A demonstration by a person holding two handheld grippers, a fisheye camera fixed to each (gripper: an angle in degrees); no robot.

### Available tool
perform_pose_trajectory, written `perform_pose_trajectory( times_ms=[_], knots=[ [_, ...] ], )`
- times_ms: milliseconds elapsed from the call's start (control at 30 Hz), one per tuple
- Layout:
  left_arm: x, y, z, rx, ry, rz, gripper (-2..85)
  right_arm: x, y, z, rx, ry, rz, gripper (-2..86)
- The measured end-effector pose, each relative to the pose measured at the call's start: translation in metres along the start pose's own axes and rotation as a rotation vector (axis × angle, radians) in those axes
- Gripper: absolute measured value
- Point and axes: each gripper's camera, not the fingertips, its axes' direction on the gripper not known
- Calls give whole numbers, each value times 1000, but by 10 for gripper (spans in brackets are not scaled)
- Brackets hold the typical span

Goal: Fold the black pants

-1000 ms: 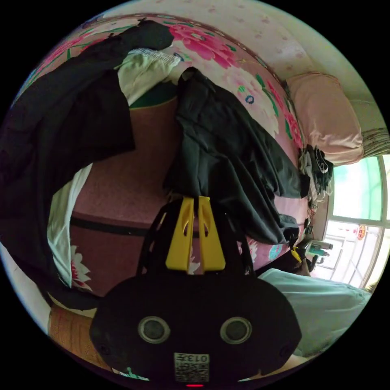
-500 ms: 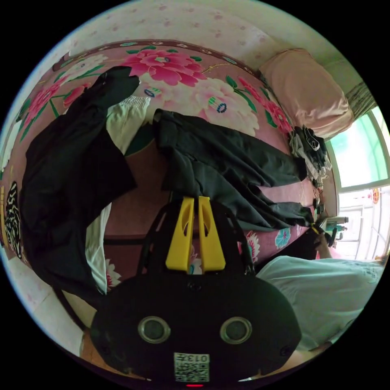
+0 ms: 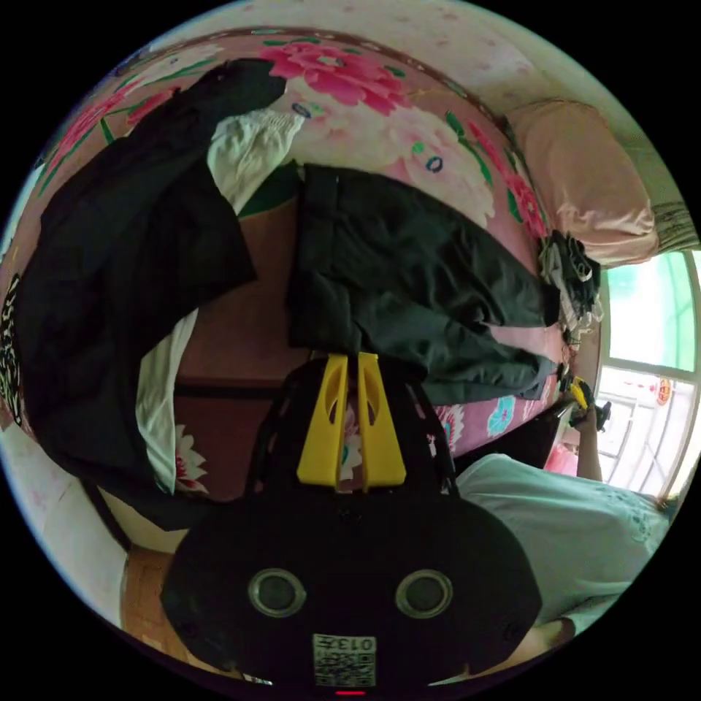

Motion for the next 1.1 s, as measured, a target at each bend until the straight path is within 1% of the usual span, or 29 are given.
perform_pose_trajectory(
  times_ms=[67, 133, 200, 267, 367, 500, 567, 733, 833, 900, 1000, 1100],
  knots=[
    [-2, 8, 9, -13, -19, -19, 9, 5, 2, 5, 11, 66, 10, 110],
    [-9, 21, 13, 15, 21, -68, 10, 9, 6, 18, -11, 142, -15, 107],
    [-14, 29, 14, 34, 53, -107, 10, 13, 7, 32, -69, 166, -14, 107],
    [-15, 34, 13, 45, 71, -135, 10, 10, 5, 46, -85, 186, -34, 108],
    [-10, 35, 8, 46, 67, -145, 10, -8, -9, 73, -113, 216, -119, 112],
    [5, 31, 3, 25, 26, -126, 10, -44, -30, 123, -215, 340, -277, 109],
    [10, 30, 1, 24, 23, -124, 10, -53, -36, 139, -258, 348, -301, 100],
    [21, 32, -6, 33, 31, -128, 8, -75, -45, 153, -303, 427, -344, 31],
    [27, 35, -11, 50, 48, -130, 8, -85, -46, 151, -304, 433, -404, 21],
    [31, 36, -15, 68, 67, -131, 7, -88, -50, 146, -287, 421, -397, 17],
    [41, 34, -33, 126, 127, -106, 6, -103, -68, 115, -175, 318, -371, 14],
    [59, 28, -61, 194, 171, -48, 6, -141, -93, 66, -23, 219, -461, 13]
  ],
)
